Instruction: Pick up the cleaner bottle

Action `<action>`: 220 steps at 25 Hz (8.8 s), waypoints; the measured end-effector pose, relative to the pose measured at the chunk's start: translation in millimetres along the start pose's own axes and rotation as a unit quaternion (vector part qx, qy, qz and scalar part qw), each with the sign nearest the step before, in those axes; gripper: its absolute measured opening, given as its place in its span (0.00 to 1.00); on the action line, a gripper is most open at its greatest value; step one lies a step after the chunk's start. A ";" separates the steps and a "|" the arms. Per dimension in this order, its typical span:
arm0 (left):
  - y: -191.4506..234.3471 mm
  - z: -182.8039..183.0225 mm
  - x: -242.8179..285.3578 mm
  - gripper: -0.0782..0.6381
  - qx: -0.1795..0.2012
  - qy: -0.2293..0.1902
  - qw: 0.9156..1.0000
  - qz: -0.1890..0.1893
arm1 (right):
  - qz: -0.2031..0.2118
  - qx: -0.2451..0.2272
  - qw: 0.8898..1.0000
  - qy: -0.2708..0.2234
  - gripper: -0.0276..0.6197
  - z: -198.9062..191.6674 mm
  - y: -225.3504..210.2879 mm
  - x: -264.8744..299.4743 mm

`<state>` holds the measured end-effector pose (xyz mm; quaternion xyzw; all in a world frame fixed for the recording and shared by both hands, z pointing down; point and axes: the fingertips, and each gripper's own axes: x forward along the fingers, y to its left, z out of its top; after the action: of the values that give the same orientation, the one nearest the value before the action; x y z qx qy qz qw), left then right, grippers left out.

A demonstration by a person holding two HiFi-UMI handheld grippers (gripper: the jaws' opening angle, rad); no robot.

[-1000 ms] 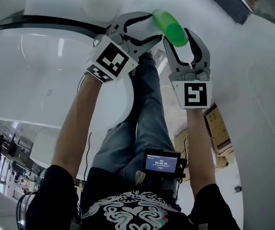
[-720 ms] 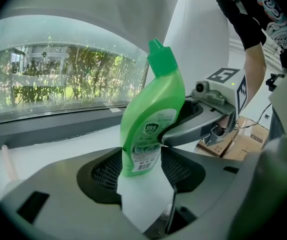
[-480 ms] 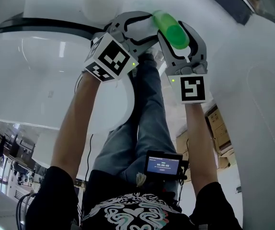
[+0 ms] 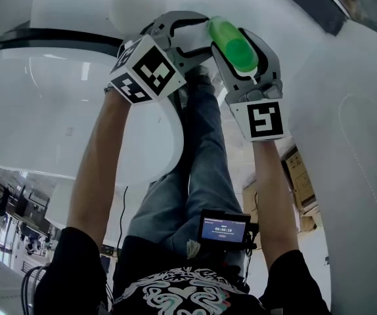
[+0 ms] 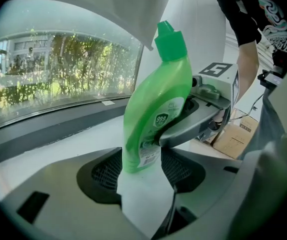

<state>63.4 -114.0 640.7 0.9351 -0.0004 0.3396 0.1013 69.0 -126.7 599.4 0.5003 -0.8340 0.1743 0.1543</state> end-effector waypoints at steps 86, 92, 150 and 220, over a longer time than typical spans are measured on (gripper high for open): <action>39.6 40.3 -46.8 0.32 -0.042 -0.104 0.987 0.115 | 0.074 0.524 0.836 -0.144 0.36 10.9 -58.4 19.5; 35.3 46.3 -68.8 0.32 -0.039 -0.125 0.982 0.134 | 0.081 0.542 0.821 -0.159 0.36 24.3 -45.4 16.2; -84.6 137.0 -344.3 0.14 -0.114 -0.271 0.905 0.308 | 0.153 0.609 0.756 -0.182 0.36 212.7 147.3 -141.2; -161.9 256.4 -457.7 0.14 0.010 -0.269 0.918 0.292 | 0.095 0.582 0.753 -0.292 0.36 366.0 176.8 -246.7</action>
<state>-114.6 -35.1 127.4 0.9504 -0.2974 0.0896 -0.0156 -6.9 -19.4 142.5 0.4385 -0.6189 0.4853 -0.4350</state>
